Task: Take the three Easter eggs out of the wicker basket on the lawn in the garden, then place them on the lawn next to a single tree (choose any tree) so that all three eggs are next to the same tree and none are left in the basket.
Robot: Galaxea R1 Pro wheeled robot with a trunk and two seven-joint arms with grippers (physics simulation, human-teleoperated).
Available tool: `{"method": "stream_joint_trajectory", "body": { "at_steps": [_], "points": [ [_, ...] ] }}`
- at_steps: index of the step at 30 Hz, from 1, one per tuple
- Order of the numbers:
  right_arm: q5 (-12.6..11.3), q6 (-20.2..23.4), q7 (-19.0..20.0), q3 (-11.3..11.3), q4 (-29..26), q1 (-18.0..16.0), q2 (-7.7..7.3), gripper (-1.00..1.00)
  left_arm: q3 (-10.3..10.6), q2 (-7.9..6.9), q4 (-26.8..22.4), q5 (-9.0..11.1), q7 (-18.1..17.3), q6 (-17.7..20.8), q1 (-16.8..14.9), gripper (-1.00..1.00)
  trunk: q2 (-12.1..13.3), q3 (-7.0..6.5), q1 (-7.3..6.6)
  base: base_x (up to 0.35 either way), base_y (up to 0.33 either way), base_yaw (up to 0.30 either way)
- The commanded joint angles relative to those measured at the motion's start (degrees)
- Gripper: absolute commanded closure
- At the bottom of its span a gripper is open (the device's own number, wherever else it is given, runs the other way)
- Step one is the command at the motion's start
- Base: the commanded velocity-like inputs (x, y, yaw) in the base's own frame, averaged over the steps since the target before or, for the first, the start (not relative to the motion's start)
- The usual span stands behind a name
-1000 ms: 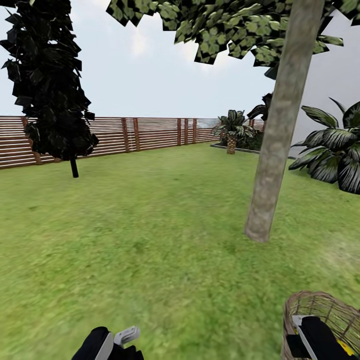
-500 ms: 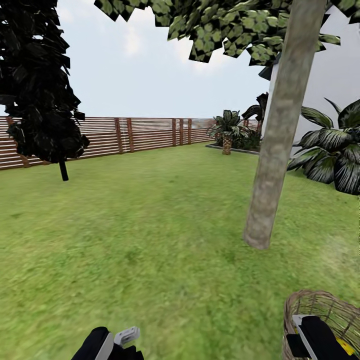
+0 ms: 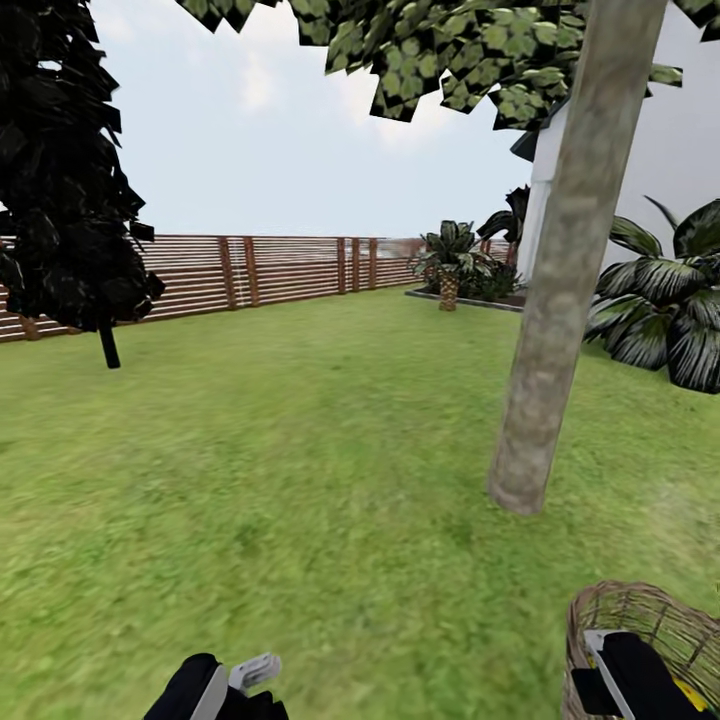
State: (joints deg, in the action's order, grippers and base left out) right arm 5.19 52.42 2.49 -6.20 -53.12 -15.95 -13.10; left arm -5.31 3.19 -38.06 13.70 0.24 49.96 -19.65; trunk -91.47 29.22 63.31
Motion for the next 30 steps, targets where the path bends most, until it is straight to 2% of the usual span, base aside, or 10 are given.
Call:
{"method": "stream_joint_trajectory", "body": {
  "at_steps": [1,5,30],
  "points": [
    [1.6,0.2,0.3,0.0,-0.1,0.0,0.01,1.0,-0.3,0.06,-0.1,0.1,0.0,0.3,0.0,-1.0,0.0,0.02,0.03,0.347,0.0,-0.25],
    [1.6,0.3,0.3,0.0,-0.1,0.0,0.01,1.0,-0.3,0.06,-0.1,0.1,0.0,0.3,0.0,-1.0,0.0,-0.02,0.03,0.347,0.0,-0.17],
    [1.6,0.3,0.3,-0.2,-0.2,0.0,0.01,1.0,-0.3,0.06,-0.1,0.1,0.0,0.3,0.0,-1.0,0.0,-0.02,0.03,0.348,0.0,-0.001]
  ]
}}
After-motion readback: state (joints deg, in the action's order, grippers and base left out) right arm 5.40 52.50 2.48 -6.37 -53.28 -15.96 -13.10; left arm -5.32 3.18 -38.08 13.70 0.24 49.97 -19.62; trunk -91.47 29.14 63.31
